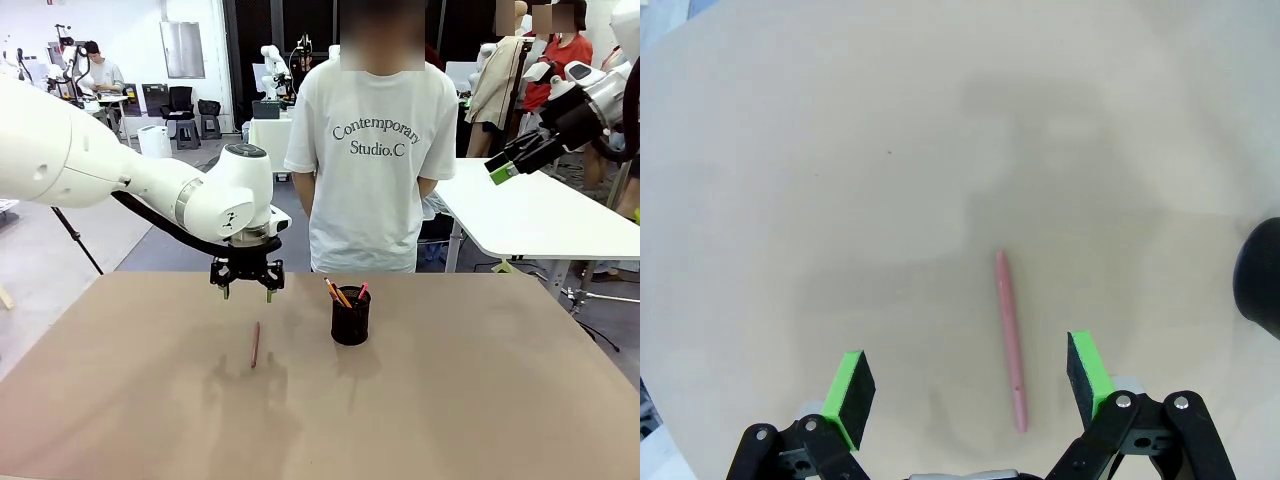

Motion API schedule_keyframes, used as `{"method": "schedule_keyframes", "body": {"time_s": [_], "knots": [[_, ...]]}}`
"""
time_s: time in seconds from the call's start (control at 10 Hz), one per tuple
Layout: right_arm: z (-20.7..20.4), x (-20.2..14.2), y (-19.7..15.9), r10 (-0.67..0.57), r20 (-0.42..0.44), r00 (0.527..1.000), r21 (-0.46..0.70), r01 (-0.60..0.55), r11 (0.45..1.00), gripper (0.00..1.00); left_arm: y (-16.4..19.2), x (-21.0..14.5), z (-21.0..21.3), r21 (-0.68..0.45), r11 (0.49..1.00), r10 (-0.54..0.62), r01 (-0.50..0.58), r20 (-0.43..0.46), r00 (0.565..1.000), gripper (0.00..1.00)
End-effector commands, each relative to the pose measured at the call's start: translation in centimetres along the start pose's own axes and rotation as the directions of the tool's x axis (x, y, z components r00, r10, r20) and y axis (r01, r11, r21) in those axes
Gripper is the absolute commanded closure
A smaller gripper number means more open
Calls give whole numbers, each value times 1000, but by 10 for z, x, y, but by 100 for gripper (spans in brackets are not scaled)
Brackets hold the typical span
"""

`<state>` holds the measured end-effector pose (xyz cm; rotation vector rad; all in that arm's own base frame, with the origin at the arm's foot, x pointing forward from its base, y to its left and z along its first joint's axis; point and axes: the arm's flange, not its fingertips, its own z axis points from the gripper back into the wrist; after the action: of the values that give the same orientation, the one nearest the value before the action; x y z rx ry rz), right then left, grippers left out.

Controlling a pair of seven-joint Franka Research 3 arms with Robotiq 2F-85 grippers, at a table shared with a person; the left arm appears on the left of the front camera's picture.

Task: Place the pens into the pen holder.
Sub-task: Pick up a writing instrument from the table and place it into the Pen holder.

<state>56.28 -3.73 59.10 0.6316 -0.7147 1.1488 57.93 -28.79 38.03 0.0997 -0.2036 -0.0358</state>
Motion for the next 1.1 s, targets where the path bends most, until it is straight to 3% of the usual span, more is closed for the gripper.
{"method": "schedule_keyframes", "body": {"time_s": [0.0,1.0], "knots": [[1,1,0,1,1,1000,-6,-1,1000,0,2,-2,-1,19,1000,-13,12,5,1000,0],[1,1,0,1,1,1000,-6,-1,1000,0,3,8,-36,-36,996,81,-85,-95,992,0]]}}
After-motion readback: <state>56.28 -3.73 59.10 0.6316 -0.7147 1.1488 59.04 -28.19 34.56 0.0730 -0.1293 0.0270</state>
